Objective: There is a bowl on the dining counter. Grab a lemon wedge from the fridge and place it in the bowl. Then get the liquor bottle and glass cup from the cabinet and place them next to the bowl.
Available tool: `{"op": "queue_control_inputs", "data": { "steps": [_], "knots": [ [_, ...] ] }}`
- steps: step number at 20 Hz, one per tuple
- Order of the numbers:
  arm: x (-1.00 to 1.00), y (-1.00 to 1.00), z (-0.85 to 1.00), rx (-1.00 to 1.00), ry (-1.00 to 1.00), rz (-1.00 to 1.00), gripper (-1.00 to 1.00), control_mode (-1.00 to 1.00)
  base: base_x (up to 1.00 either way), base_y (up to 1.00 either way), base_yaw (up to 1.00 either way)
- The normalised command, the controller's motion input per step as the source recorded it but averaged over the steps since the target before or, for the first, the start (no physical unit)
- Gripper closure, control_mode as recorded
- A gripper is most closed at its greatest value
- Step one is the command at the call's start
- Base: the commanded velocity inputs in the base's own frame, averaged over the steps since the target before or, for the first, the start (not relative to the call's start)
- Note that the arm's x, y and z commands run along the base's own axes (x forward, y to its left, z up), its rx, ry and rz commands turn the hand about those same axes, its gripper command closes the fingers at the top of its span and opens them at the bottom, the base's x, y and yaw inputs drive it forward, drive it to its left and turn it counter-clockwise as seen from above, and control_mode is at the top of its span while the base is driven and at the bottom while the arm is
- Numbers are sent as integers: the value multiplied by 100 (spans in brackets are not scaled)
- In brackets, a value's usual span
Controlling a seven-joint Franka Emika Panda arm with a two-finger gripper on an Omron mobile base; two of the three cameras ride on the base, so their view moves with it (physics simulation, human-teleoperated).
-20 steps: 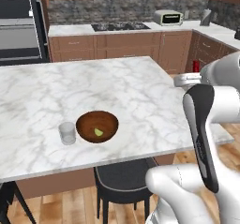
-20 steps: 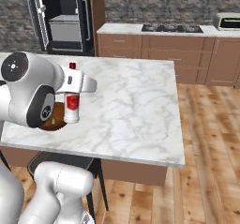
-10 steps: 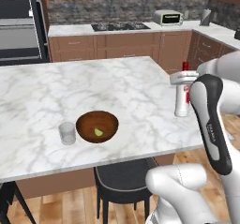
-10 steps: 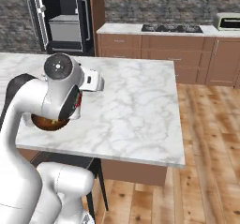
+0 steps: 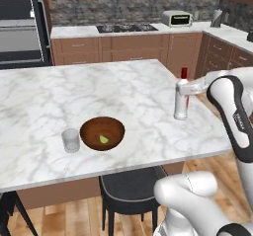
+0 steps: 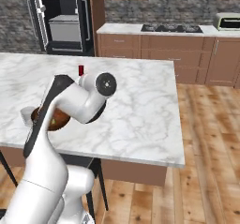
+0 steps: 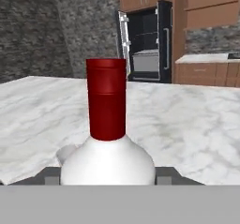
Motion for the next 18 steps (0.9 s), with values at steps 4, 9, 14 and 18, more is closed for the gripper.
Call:
{"op": "queue_control_inputs", "data": {
  "steps": [4,9,14,18],
  "knots": [
    [39,20,-34,1,-16,35,100,-100,0,0,0],
    [30,38,-36,1,-3,25,100,-100,0,0,0],
    [35,31,-30,0,1,9,100,-100,0,0,0],
    [38,4,-46,0,4,3,100,-100,0,0,0]
  ]
}}
